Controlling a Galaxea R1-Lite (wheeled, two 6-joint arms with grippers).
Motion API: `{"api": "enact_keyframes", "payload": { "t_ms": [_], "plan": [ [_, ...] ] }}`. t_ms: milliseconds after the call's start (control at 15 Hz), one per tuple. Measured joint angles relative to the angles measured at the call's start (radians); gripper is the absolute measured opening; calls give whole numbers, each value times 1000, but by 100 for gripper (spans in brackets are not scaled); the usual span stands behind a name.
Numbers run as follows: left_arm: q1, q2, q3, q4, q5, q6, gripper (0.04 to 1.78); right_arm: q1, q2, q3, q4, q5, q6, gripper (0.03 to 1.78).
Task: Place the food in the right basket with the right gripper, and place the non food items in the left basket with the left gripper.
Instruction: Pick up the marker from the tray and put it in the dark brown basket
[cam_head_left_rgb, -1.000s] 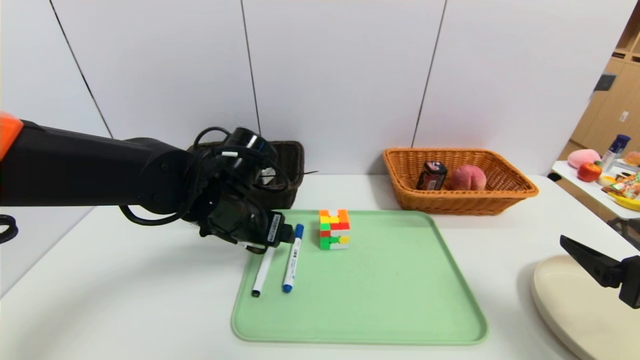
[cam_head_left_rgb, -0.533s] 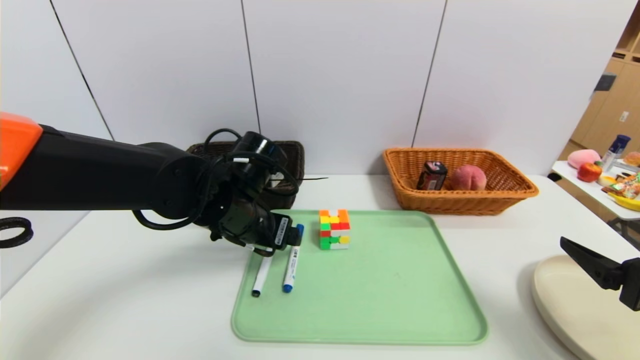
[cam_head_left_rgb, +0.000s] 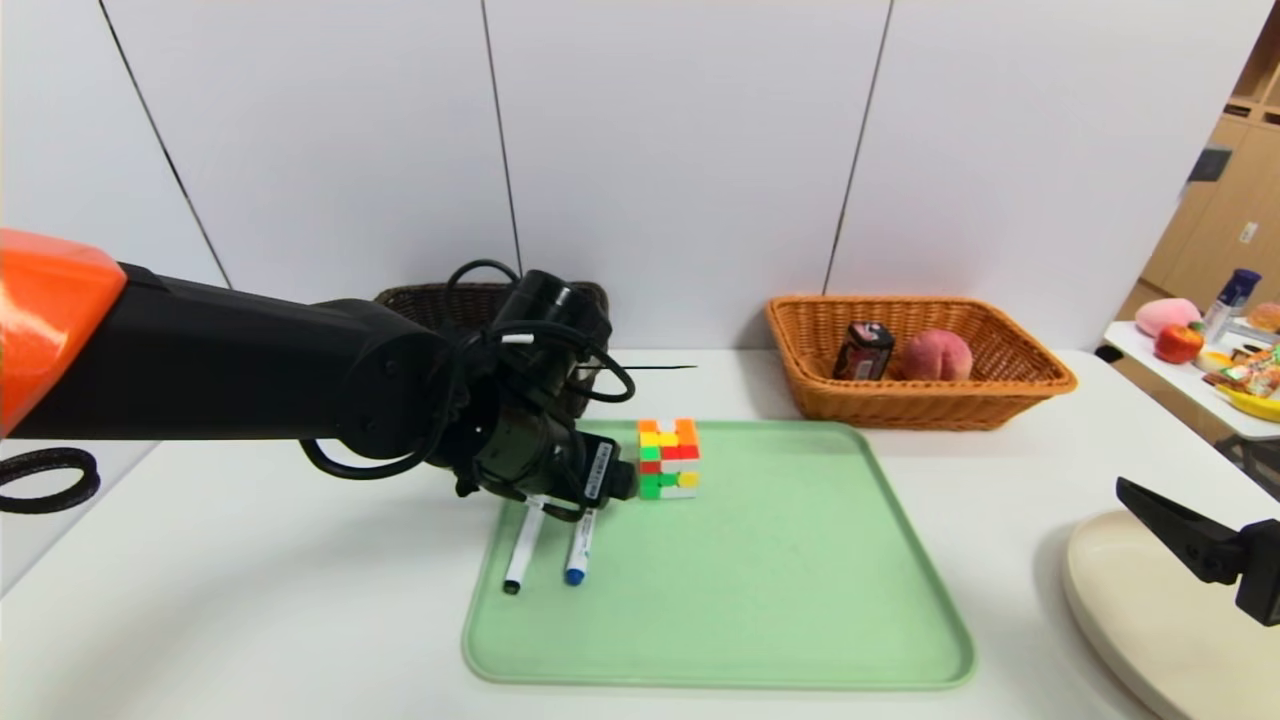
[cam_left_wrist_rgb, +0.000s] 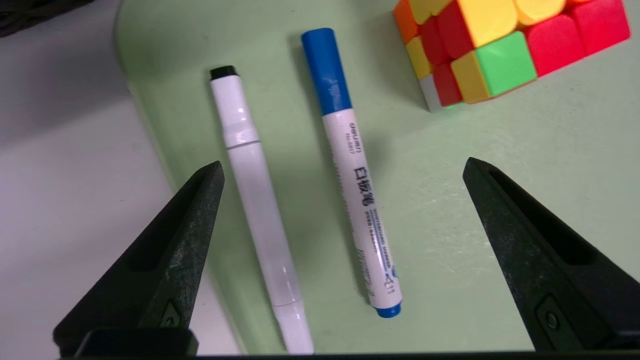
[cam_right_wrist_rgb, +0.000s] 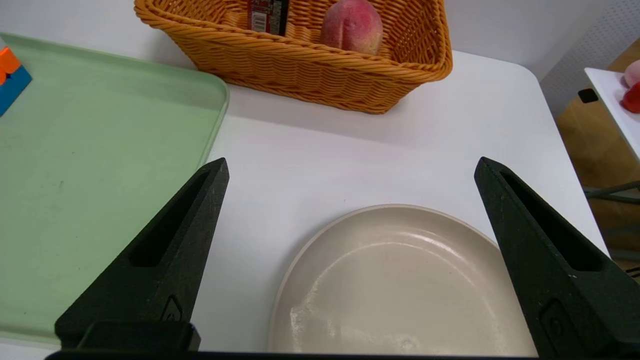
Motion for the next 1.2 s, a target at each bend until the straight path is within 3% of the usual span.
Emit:
{"api": "enact_keyframes", "payload": {
  "t_ms": [1200],
  "plan": [
    [-61,81,-5,-2,0,-23,169,21,9,6,0,0,2,170]
  ]
}}
